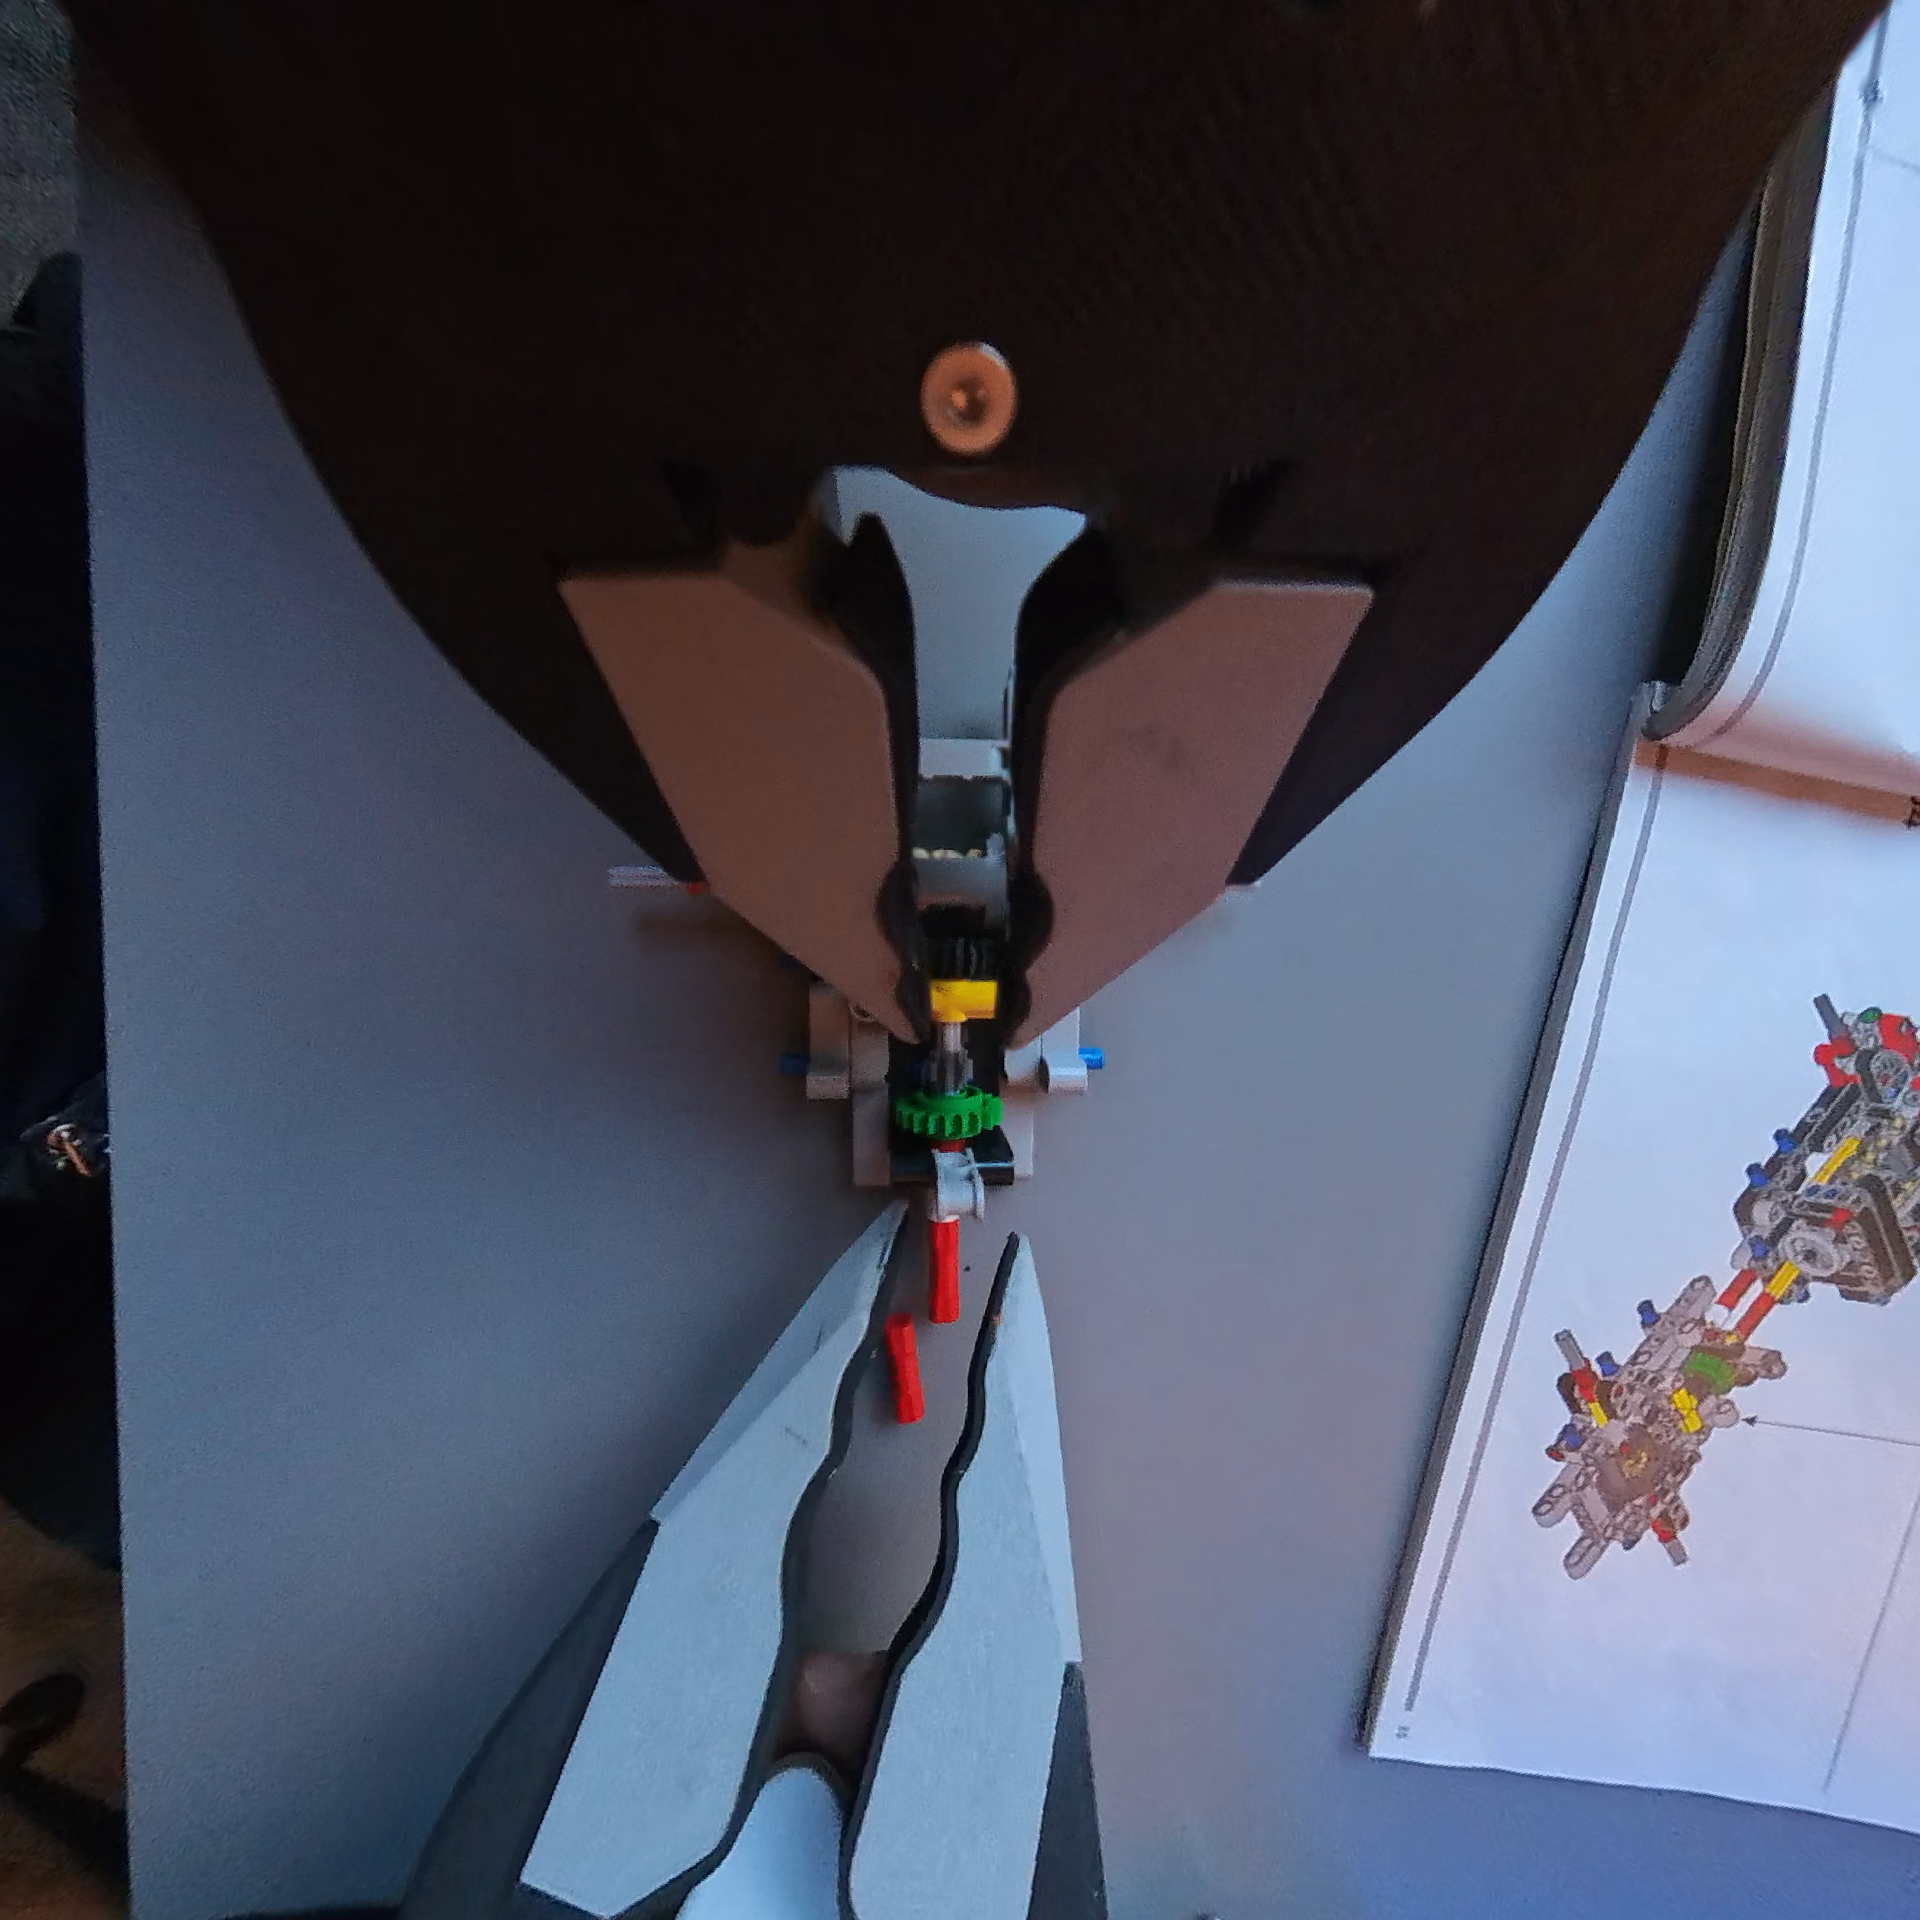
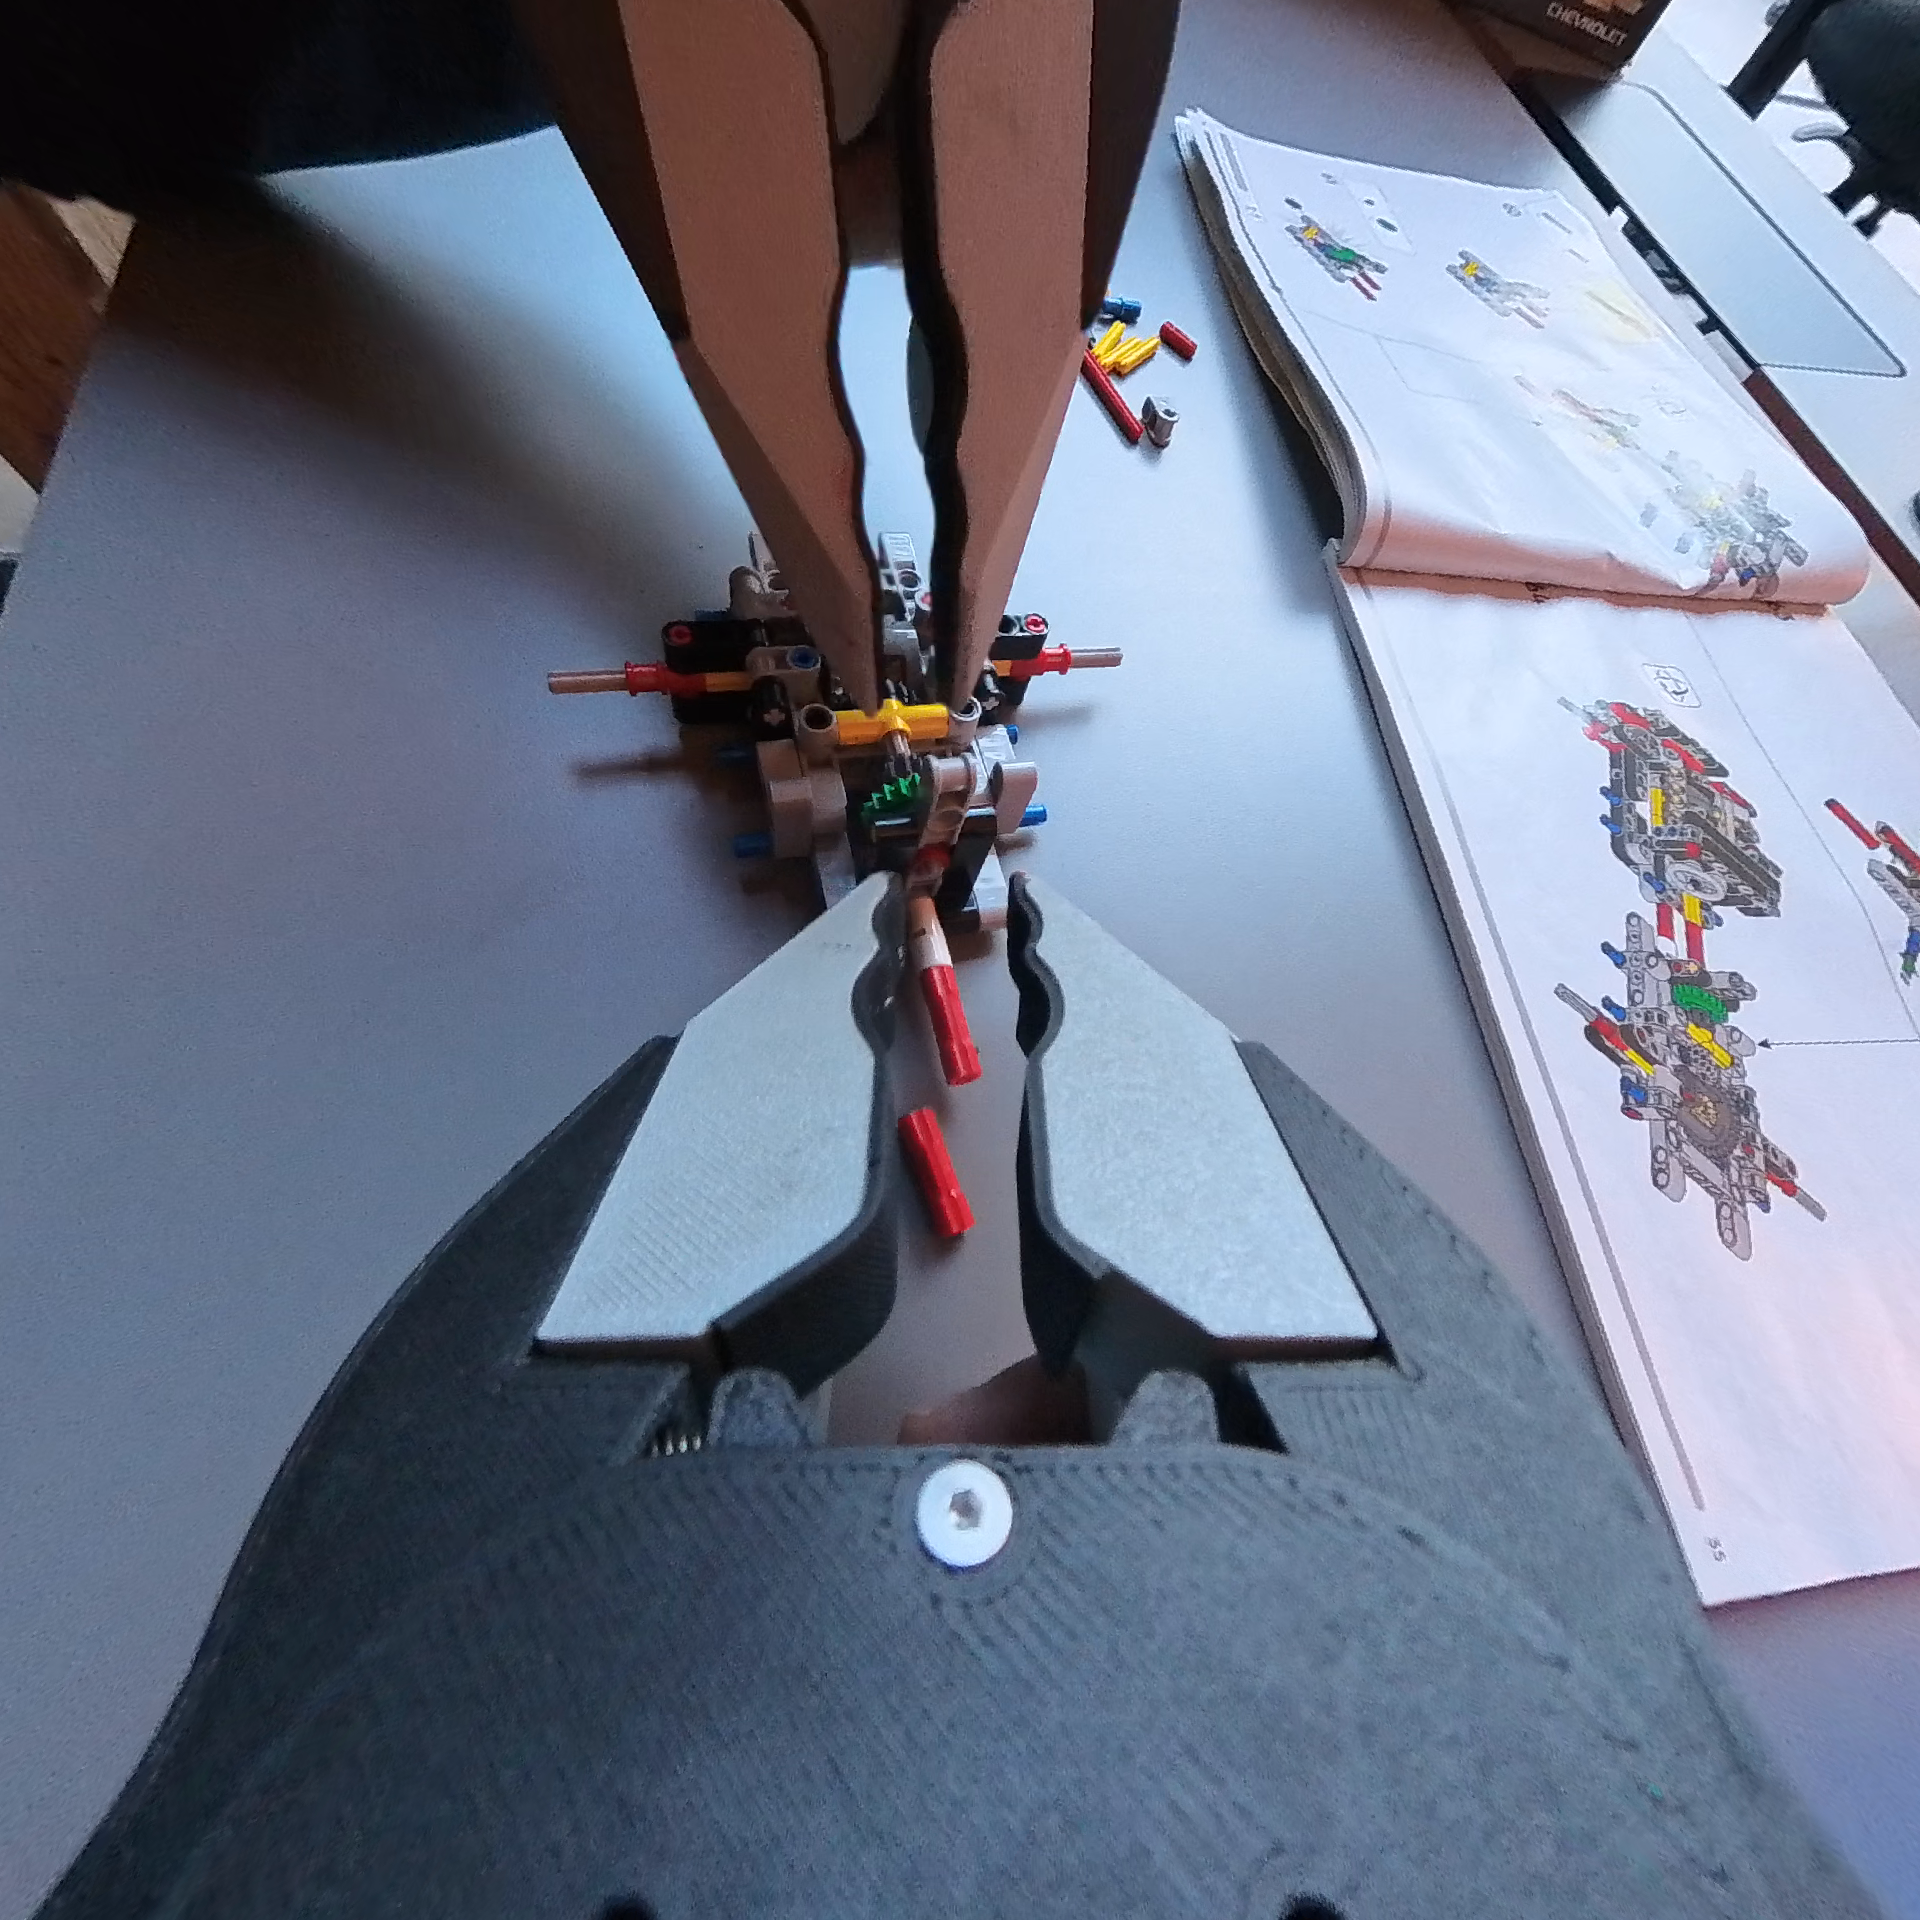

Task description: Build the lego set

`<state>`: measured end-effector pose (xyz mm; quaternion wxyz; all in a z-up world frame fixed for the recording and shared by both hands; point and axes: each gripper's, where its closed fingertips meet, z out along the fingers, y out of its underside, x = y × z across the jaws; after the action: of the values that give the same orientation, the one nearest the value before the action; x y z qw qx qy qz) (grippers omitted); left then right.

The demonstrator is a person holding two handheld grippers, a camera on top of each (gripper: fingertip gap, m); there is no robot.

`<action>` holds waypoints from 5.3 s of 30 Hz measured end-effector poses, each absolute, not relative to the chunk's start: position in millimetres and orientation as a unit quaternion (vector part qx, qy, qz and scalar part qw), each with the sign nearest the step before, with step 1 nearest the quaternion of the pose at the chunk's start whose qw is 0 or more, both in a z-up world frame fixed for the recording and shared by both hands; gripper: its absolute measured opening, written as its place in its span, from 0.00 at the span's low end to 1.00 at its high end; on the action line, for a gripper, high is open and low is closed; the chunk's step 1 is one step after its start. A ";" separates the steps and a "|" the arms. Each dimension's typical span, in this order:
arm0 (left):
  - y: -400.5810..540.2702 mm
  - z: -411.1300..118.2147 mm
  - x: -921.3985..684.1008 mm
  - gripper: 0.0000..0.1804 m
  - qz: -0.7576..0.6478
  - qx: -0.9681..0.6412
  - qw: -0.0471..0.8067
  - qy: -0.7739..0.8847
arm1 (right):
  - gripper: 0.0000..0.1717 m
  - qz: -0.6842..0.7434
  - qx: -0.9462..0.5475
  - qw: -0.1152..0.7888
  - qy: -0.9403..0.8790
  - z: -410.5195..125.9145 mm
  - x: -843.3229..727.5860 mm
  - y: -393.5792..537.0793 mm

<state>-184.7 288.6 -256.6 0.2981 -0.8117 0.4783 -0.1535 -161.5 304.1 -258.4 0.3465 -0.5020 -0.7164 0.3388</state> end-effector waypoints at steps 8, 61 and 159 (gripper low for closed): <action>287.9 -270.5 -180.8 0.03 -0.133 -0.824 0.237 0.497 | 0.11 0.344 -0.501 0.344 -0.716 -257.8 -164.1 298.8; 289.0 -264.8 -189.7 0.00 -0.111 -0.861 0.164 0.468 | 0.13 0.371 -0.524 0.284 -0.712 -264.9 -174.1 291.7; 281.3 -258.2 -198.2 0.14 -0.123 -0.870 0.189 0.438 | 0.01 0.368 -0.498 0.253 -0.744 -272.3 -119.7 324.7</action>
<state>-198.2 281.3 -258.2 0.1888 -0.8701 0.4382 -0.1234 -119.7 324.7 -272.3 0.2527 -0.4980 -0.7436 0.3677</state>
